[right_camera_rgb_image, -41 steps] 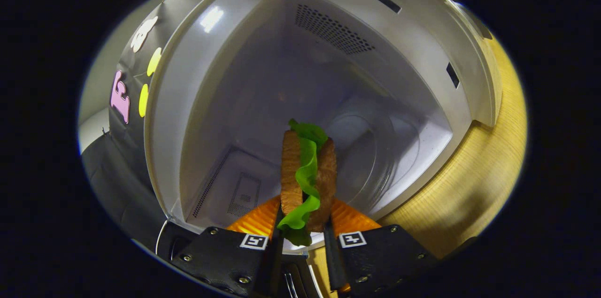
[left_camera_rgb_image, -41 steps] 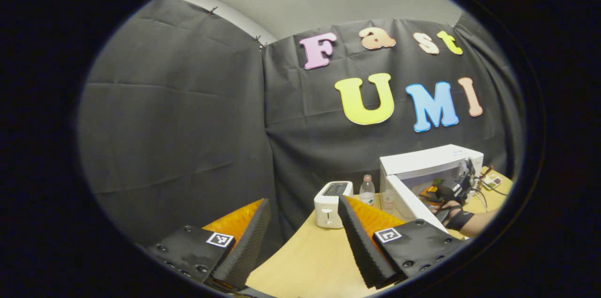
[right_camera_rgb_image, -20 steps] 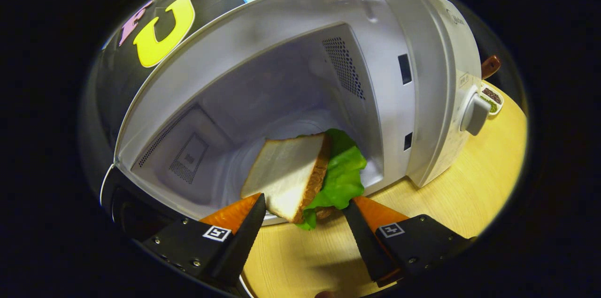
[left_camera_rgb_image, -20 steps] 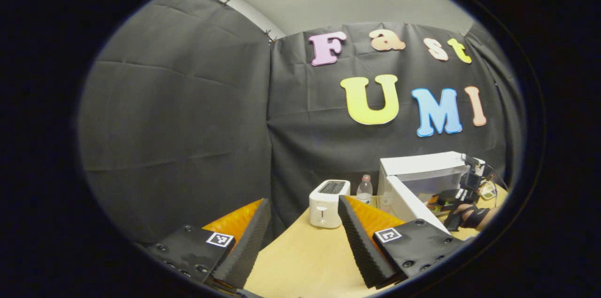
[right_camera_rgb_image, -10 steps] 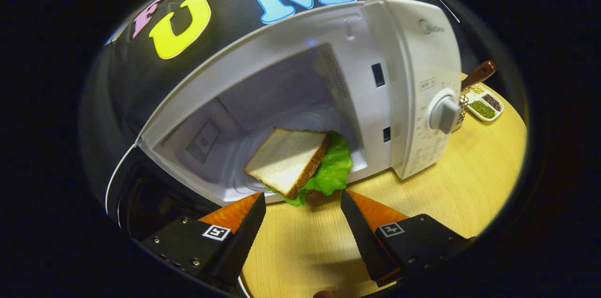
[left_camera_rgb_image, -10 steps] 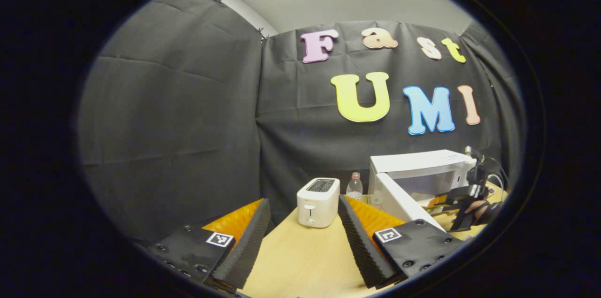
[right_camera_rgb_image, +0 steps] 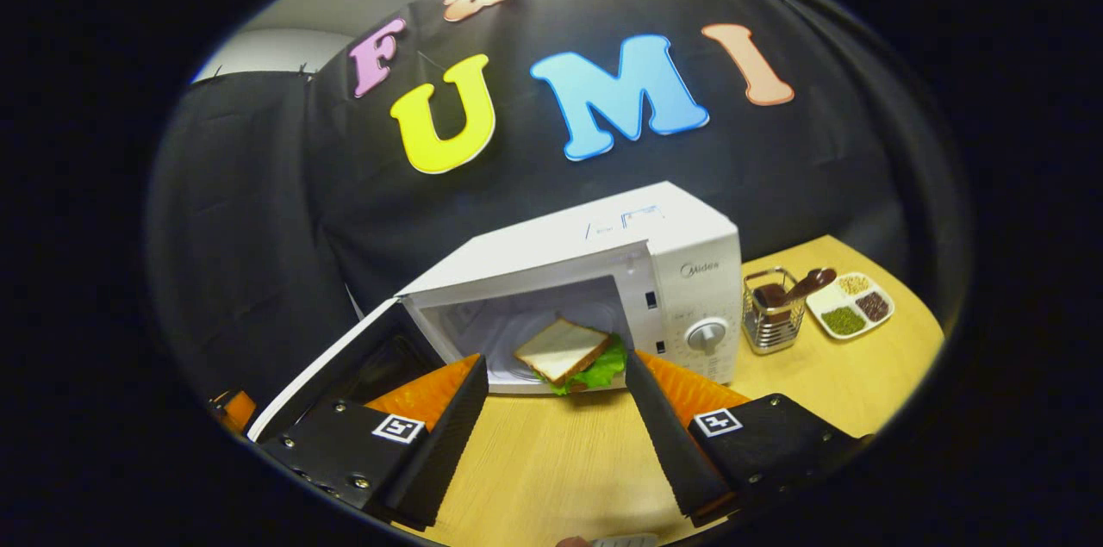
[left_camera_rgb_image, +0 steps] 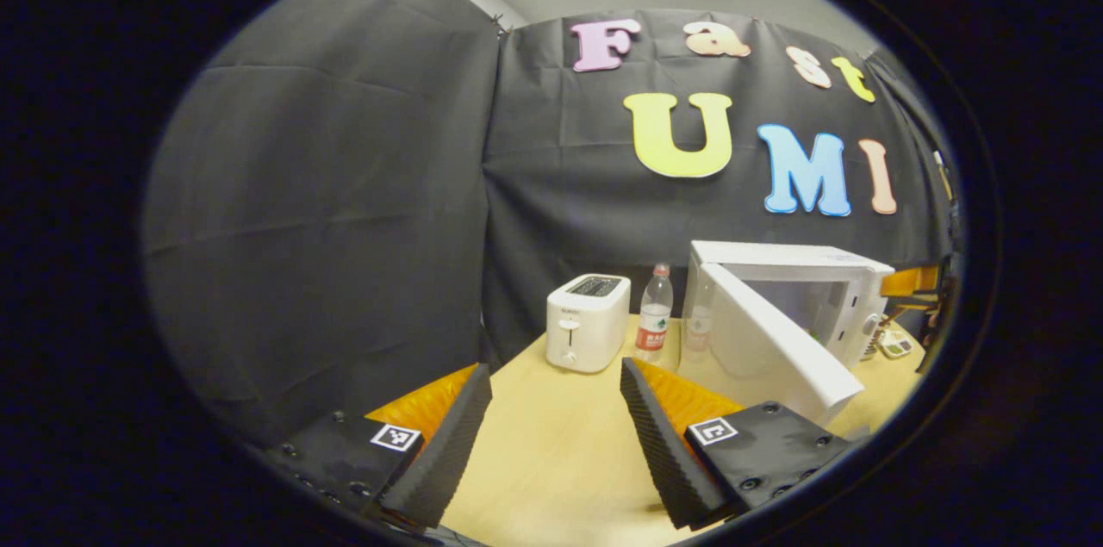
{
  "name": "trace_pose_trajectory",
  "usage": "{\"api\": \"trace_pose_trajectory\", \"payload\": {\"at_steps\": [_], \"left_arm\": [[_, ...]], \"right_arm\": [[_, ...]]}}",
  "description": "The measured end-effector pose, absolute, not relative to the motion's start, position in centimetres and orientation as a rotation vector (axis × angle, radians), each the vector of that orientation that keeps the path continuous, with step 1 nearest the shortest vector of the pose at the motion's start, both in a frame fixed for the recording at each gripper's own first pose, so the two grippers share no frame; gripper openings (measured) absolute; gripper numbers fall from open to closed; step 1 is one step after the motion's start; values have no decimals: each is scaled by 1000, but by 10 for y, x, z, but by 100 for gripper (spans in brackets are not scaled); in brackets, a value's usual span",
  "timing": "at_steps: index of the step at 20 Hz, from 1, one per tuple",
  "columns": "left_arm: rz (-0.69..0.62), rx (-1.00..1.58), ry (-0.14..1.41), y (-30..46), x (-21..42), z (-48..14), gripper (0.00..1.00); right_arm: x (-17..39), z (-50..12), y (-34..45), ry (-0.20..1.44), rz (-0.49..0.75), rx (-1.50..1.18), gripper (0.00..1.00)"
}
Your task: Open the microwave oven with the left hand, put the food in, and close the microwave oven.
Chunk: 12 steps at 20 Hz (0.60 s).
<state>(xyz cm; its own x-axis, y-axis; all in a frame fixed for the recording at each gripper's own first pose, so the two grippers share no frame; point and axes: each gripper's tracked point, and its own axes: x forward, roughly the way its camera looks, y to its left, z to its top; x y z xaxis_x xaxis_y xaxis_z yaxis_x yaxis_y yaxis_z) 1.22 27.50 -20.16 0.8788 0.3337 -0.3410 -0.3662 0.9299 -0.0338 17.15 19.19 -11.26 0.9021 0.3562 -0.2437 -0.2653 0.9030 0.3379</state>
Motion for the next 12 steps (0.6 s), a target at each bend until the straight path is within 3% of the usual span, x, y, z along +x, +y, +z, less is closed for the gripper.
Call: {"api": "trace_pose_trajectory", "payload": {"at_steps": [5, 8, 10, 11, 12], "left_arm": [[352, -105, 387, 248, -8, -237, 96], [275, -115, 412, 208, -6, -250, 61], [210, -127, 424, 180, 2, -254, 38], [204, -115, 422, 174, 3, -254, 35], [180, -127, 417, 167, 3, -251, 24]], "right_arm": [[133, -55, 169, 165, 411, 219, 98], [121, -30, 149, 33, 390, 98, 98], [115, -38, 146, 56, 395, 64, 98], [112, -45, 146, 86, 407, 66, 98], [109, -48, 146, 105, 415, 80, 98]]}}
